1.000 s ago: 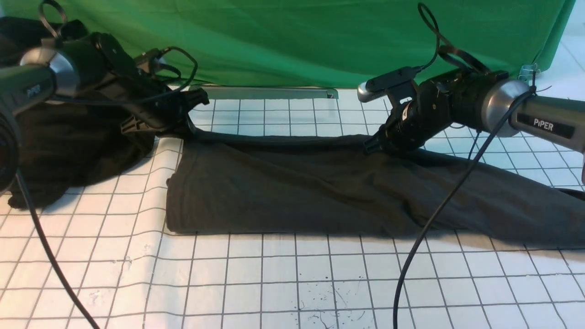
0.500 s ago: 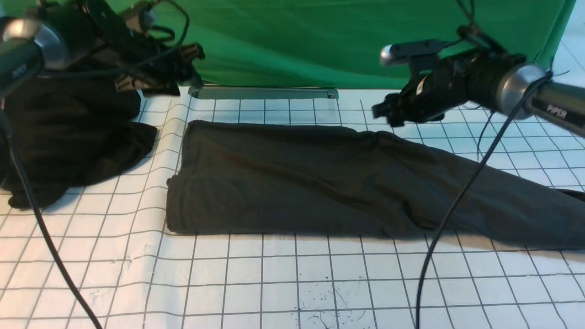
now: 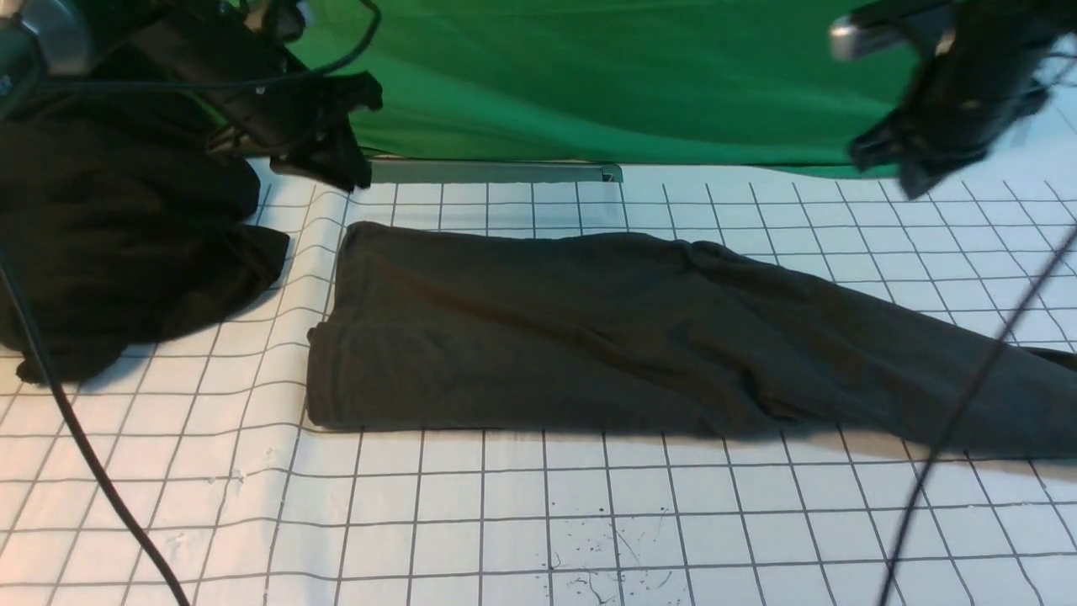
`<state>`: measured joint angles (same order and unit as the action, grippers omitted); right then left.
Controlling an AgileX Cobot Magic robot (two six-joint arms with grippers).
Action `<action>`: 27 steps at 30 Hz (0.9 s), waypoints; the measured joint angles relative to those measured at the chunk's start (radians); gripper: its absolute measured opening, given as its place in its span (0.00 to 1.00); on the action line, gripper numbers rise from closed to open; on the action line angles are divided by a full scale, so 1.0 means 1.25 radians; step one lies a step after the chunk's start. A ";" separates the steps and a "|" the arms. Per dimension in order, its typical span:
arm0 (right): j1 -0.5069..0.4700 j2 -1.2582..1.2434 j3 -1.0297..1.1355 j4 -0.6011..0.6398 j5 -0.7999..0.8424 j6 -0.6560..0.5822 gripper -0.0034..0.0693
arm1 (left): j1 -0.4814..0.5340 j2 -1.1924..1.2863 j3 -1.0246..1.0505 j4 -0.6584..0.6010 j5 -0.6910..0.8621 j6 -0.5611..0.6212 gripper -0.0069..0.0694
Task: Fold a long-sleeved shirt over a white checkered tablecloth.
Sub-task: 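Pull the folded dark garment lengthwise by its ends to straighten it flat on the table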
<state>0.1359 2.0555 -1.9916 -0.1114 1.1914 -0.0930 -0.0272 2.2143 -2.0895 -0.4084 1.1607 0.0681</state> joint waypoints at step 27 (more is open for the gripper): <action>-0.366 -0.093 0.547 0.281 -0.244 -0.077 0.48 | 0.000 -0.003 0.000 -0.064 0.041 0.050 0.09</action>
<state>-0.3211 1.9388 -1.3077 0.2402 0.8870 -0.1889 -0.0272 2.2101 -2.0895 -0.4878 1.2117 0.1308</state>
